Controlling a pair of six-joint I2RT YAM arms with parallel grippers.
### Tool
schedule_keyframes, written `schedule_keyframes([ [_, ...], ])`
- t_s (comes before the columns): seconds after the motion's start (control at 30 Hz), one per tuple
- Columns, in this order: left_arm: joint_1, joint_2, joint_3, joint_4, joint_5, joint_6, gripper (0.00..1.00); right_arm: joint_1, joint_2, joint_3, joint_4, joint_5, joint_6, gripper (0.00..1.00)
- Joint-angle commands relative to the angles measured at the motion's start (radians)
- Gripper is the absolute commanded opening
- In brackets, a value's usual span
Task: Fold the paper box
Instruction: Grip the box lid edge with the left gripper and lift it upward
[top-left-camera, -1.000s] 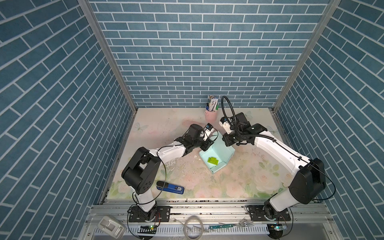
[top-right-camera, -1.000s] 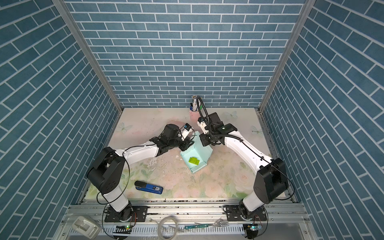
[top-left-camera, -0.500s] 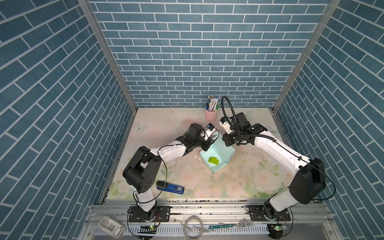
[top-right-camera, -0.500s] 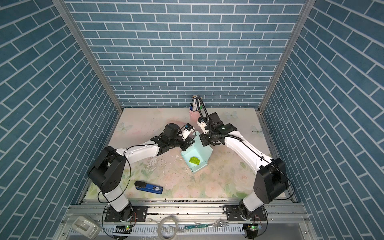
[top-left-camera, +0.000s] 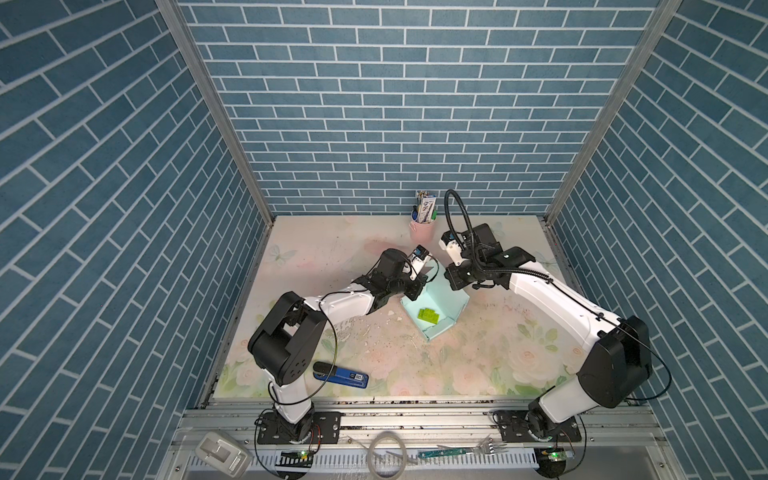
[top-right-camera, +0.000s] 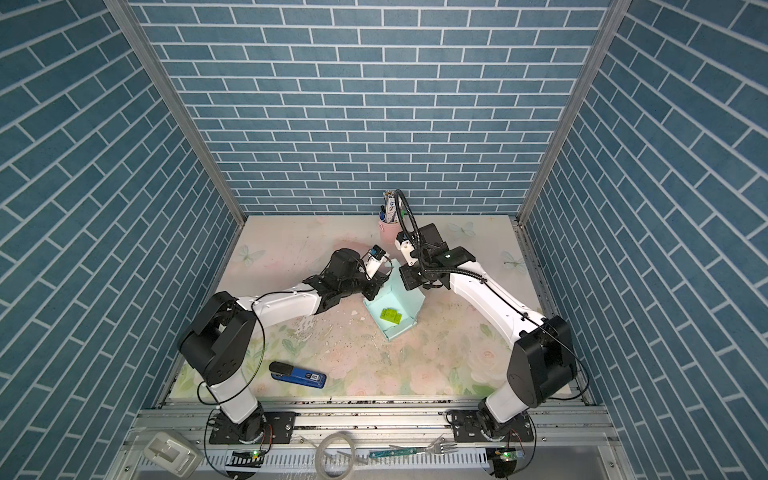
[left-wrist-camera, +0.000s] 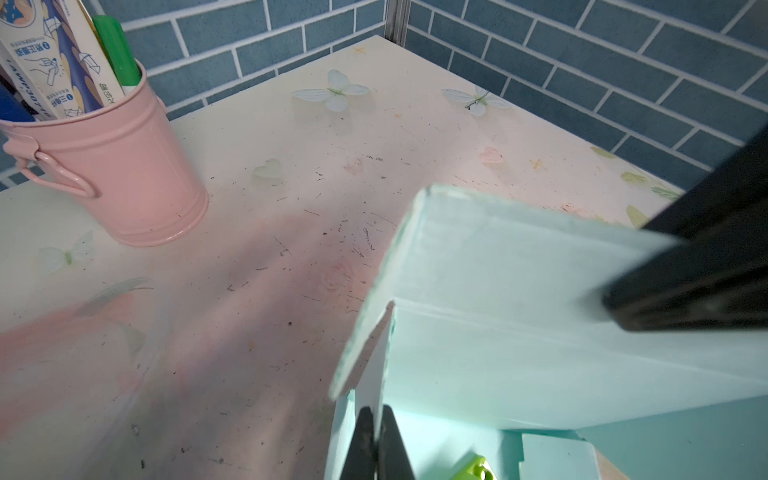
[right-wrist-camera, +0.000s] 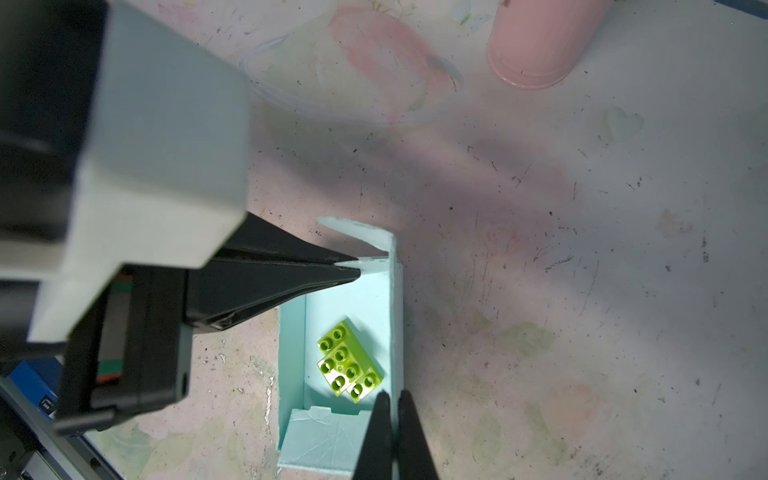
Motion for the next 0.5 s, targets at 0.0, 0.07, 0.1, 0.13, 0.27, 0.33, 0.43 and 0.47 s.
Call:
schedule_keyframes([
  [0.0, -0.007, -0.032, -0.013, 0.040, -0.043, -0.013, 0.00, 0.002, -0.015, -0.006, 0.014, -0.029, -0.005, 0.00],
  [0.07, -0.015, -0.036, -0.017, 0.035, -0.083, -0.016, 0.00, 0.001, -0.015, -0.003, 0.021, -0.031, -0.003, 0.06],
  [0.1, -0.018, -0.039, -0.019, 0.027, -0.118, -0.023, 0.00, 0.001, -0.019, 0.000, 0.026, -0.031, -0.002, 0.11],
  [0.13, -0.021, -0.043, -0.022, 0.023, -0.150, -0.027, 0.00, 0.002, -0.023, 0.001, 0.031, -0.027, -0.001, 0.16],
  [0.27, -0.022, -0.078, -0.071, 0.047, -0.246, -0.069, 0.00, 0.000, -0.062, -0.001, 0.080, 0.031, 0.015, 0.33],
  [0.33, -0.023, -0.095, -0.101, 0.059, -0.291, -0.087, 0.00, 0.000, -0.097, -0.012, 0.116, 0.056, 0.028, 0.39],
  [0.43, -0.023, -0.138, -0.154, 0.077, -0.372, -0.133, 0.00, 0.001, -0.175, -0.072, 0.213, 0.110, 0.066, 0.46],
  [0.47, -0.023, -0.158, -0.178, 0.093, -0.401, -0.153, 0.00, 0.001, -0.211, -0.112, 0.259, 0.126, 0.080, 0.47],
])
